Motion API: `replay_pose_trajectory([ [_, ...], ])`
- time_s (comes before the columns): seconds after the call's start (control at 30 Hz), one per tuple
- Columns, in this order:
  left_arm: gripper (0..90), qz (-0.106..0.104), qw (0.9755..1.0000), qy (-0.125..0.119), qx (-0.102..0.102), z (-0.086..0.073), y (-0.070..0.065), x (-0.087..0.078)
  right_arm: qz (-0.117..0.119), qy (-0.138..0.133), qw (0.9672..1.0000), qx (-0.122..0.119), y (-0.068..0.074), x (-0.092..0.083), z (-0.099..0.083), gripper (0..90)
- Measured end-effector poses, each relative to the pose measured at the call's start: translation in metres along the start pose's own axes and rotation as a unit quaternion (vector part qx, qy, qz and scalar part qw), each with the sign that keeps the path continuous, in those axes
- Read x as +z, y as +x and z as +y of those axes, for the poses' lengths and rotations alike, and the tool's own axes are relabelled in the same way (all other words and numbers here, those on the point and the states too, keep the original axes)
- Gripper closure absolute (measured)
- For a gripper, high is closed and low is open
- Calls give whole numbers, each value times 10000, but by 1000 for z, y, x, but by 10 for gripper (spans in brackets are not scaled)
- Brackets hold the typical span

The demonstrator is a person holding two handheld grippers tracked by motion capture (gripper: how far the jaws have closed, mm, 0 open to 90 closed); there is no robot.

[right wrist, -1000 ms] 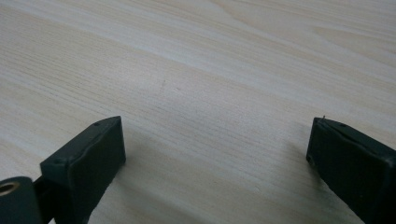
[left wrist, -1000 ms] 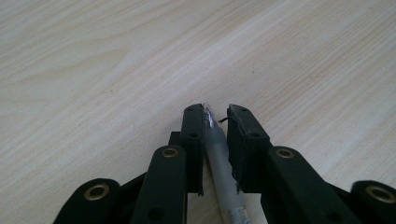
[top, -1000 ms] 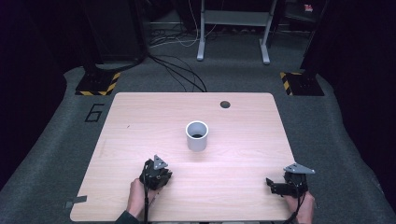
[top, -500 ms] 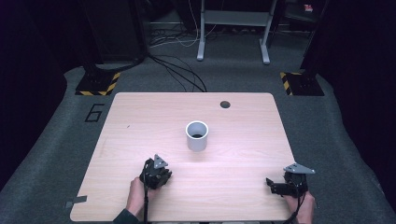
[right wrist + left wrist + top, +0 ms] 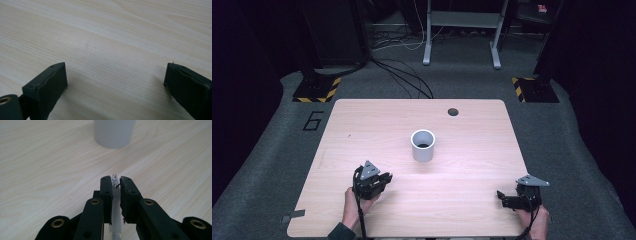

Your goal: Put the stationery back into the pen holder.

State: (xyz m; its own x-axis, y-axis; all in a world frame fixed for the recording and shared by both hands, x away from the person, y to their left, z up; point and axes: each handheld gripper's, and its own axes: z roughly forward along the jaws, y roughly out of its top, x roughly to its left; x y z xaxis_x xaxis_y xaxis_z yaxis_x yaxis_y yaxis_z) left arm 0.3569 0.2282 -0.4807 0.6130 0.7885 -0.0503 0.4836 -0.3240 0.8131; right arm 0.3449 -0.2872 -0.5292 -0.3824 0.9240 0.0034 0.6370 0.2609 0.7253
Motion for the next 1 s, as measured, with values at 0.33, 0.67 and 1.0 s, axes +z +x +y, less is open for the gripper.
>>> replay_pose_trajectory([
  [0.33, 810, 4, 9992, -384, -56, 16, 6, -17, -5, -13, 10000, -16, 0, 0, 0, 45],
  [0.67, 810, -30, 9990, -442, 112, 32, 7, -16, -1, 9, 10000, 17, 0, 0, 0, 46],
  [1.0, 810, -115, 9982, -531, 264, 52, 8, -9, 2, 1, 10000, 12, 0, 0, 0, 46],
])
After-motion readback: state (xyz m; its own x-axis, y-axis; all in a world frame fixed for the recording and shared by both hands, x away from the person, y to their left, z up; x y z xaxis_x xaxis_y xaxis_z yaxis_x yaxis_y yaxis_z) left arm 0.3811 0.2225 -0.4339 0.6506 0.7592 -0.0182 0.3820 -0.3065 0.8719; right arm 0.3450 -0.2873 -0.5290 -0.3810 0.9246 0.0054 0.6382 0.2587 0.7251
